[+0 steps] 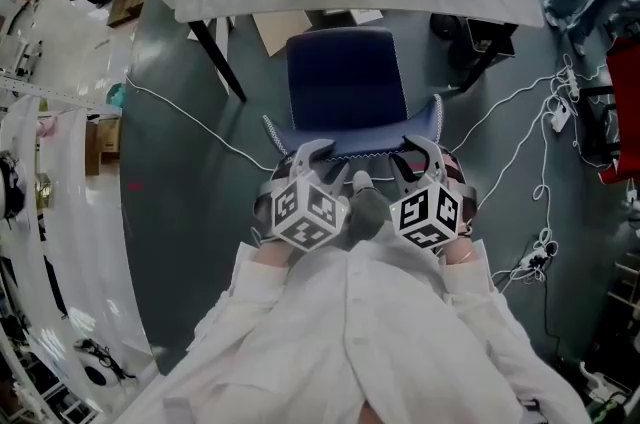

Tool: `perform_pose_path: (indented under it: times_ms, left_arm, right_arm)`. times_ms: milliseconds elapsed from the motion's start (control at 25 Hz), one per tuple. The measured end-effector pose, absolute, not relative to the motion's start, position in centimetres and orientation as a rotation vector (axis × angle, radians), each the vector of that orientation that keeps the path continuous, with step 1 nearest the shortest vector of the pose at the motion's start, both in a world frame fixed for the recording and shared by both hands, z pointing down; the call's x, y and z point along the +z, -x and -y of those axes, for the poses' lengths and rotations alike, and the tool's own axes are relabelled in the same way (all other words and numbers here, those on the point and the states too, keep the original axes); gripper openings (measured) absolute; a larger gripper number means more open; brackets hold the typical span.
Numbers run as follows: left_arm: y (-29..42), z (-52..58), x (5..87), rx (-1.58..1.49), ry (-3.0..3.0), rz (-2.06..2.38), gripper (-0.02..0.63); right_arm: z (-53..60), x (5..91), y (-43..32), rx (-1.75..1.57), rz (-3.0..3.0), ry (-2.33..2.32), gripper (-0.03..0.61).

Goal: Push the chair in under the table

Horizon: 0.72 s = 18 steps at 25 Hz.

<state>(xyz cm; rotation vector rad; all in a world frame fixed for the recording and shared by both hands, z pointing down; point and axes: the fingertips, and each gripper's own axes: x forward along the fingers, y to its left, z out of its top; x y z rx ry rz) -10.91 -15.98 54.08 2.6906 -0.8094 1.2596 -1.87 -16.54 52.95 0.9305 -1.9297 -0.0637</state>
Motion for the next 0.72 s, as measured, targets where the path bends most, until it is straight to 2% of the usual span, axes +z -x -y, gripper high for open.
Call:
perform_pose_path:
  times_ms: [720]
  left_arm:
    - [11.6, 18.9, 53.7, 1.299, -2.72, 0.805, 0.146]
  right_arm:
    - [19.2, 52.7, 2.6, -0.115, 1.947, -0.954, 0.158]
